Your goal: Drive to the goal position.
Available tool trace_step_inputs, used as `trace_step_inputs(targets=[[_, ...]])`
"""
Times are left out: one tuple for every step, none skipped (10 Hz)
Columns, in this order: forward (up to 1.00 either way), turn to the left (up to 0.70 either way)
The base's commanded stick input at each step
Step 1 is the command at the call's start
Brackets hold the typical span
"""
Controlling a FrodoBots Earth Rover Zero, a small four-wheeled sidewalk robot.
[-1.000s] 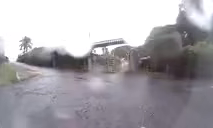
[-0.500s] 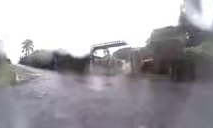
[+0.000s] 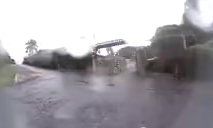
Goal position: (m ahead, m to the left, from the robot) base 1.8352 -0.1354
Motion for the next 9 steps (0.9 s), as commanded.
trace_step_inputs(targets=[[0.70, 0.35], [0.70, 0.35], [0.70, 0.30], [0.70, 0.00], [0.70, 0.07], [0.70, 0.14], [0.70, 0.21], [0.70, 0.27], [0.70, 0.34]])
